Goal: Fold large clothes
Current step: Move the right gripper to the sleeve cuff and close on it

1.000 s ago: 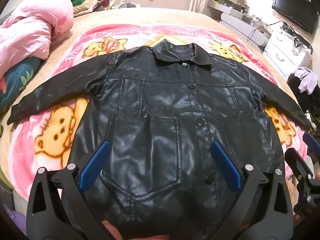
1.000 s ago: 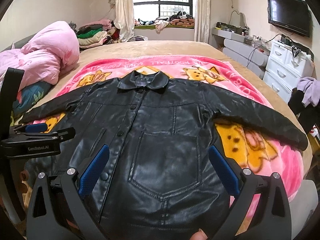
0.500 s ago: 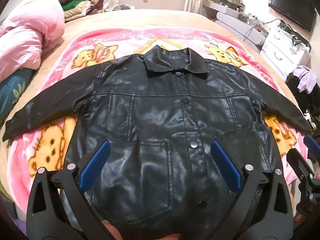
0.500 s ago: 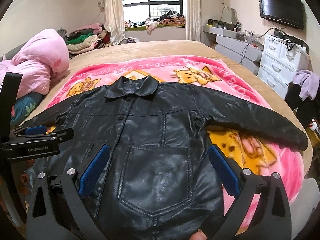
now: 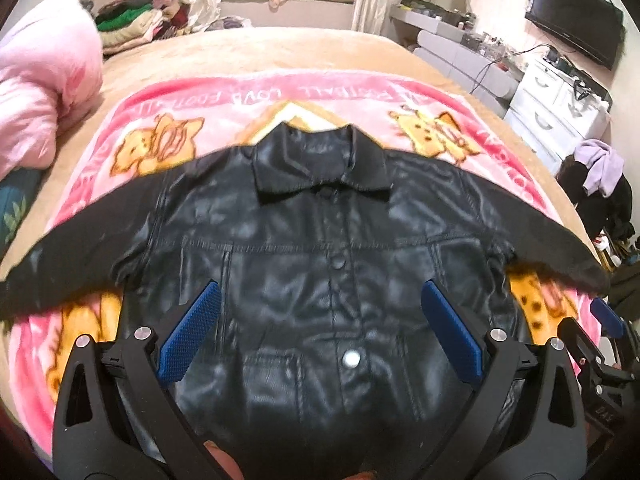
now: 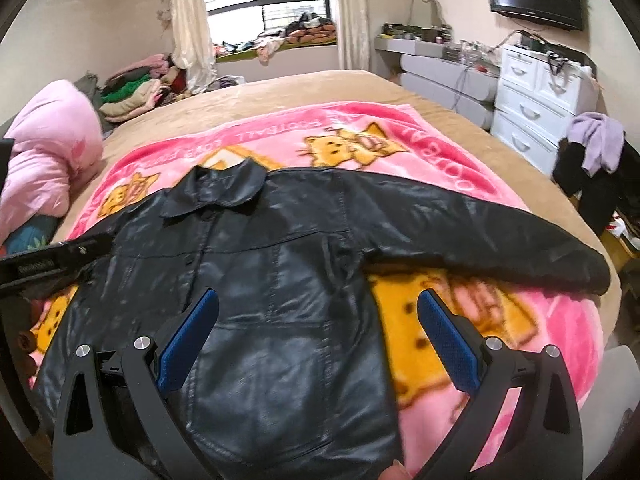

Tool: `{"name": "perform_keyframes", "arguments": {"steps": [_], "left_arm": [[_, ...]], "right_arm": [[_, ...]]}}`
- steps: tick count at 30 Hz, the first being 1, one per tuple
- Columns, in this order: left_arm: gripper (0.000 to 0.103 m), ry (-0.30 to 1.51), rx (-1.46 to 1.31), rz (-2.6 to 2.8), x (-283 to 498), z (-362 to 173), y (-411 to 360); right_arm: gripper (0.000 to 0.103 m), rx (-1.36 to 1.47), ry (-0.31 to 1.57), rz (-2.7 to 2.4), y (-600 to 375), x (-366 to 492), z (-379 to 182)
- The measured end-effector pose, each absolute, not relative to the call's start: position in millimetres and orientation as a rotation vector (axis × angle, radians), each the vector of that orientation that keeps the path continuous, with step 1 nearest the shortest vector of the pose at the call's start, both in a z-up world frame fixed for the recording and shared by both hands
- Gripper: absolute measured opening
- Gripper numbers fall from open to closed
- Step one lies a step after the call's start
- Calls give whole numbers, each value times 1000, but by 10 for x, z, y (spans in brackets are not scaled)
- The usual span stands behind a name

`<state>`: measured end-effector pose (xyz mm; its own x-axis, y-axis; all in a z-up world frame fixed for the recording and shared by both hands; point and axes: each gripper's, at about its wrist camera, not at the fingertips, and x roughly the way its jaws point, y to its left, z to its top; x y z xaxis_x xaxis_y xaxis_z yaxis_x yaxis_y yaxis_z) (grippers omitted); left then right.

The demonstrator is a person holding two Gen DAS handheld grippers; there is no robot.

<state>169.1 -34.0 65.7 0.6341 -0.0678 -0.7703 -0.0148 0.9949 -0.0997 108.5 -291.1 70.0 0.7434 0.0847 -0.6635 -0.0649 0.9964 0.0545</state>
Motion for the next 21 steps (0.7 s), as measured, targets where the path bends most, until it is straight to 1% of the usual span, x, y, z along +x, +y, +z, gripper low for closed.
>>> {"name": "perform_keyframes", "arguments": {"steps": [8,21], "left_arm": [[94,894,-100,-80,1993,645,-473],[94,952,-36,-90,2319,196,-567]], "right_arm": [[99,82,733,-18,-3331,1319,690],[99,271,766,-264,-4342,1591,440]]}}
